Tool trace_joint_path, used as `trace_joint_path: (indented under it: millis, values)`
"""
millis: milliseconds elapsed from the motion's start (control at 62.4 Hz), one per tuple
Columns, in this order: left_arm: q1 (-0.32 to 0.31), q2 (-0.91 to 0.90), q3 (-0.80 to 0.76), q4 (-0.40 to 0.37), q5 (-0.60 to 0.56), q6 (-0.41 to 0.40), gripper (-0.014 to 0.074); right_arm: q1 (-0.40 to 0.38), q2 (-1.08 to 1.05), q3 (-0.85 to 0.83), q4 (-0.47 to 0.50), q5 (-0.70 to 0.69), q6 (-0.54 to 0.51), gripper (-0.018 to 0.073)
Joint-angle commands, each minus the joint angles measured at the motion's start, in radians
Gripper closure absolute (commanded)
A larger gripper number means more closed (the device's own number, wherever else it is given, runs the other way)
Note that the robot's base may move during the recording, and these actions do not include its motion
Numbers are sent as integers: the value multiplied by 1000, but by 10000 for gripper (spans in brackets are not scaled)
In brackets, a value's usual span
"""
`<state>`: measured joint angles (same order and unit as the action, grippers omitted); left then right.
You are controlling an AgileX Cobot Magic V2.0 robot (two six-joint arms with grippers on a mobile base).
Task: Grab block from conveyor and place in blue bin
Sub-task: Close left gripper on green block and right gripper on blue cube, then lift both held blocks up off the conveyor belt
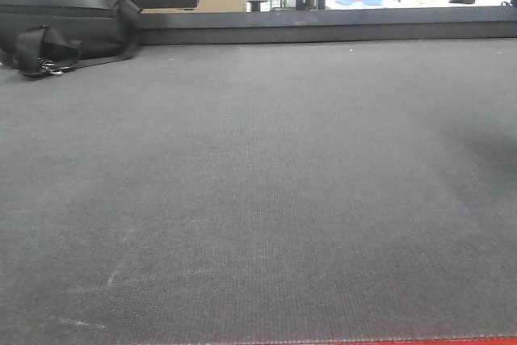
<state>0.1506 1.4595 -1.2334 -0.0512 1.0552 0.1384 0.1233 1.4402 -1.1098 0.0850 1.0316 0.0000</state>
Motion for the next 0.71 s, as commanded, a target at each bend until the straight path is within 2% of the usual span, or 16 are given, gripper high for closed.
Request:
trace_joint_path:
  millis: [0, 160, 240, 369, 689]
  values:
    - [4, 21, -7, -33, -32, 28, 552, 0, -9, -9, 13, -14, 0, 721]
    - [4, 66, -7, -33, -71, 57, 268, 0, -9, -9, 38, -14, 0, 721]
    - [4, 94, -7, -31, -88, 90, 200, 0, -9, -9, 46, -14, 0, 721]
    - [4, 154, -7, -8, -109, 105, 186, 0, -9, -9, 51, -14, 0, 721]
    - [4, 287, -7, -8, -125, 105, 196, 0, -9, -9, 56, -14, 0, 721]
